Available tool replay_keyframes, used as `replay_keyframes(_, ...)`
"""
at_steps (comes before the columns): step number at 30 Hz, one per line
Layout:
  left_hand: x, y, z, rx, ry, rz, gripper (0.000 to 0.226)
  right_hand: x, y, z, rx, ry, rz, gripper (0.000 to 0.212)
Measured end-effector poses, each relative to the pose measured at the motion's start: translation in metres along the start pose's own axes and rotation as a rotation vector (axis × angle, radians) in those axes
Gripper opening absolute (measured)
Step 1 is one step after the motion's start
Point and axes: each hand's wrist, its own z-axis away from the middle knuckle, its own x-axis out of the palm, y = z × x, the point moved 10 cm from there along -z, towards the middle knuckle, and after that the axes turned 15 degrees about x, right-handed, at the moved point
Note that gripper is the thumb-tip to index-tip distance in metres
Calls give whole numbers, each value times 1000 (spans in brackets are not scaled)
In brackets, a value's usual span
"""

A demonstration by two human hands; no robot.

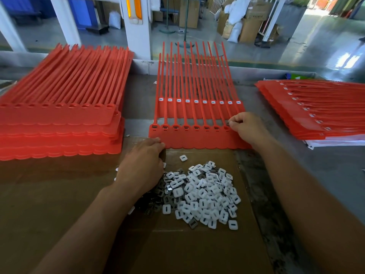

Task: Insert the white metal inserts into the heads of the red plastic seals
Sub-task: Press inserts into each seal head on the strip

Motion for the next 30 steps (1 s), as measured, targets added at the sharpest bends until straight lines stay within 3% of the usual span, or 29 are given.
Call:
replay_keyframes(11, 0, 0, 0, -6, 3, 4, 49, 11, -3, -4, -45, -47, 160, 23)
replay_keyframes(16, 0, 0, 0, -9, -1, 5, 48, 7, -2, -4, -5, -9, 87, 13)
replay_keyframes(27, 0, 0, 1, -1, 7, 1, 48, 5, 2, -4, 47, 34, 64, 27)
replay_keyframes(30, 0, 0, 0, 1, 6, 3, 49, 6, 3, -5, 47, 42, 47, 18)
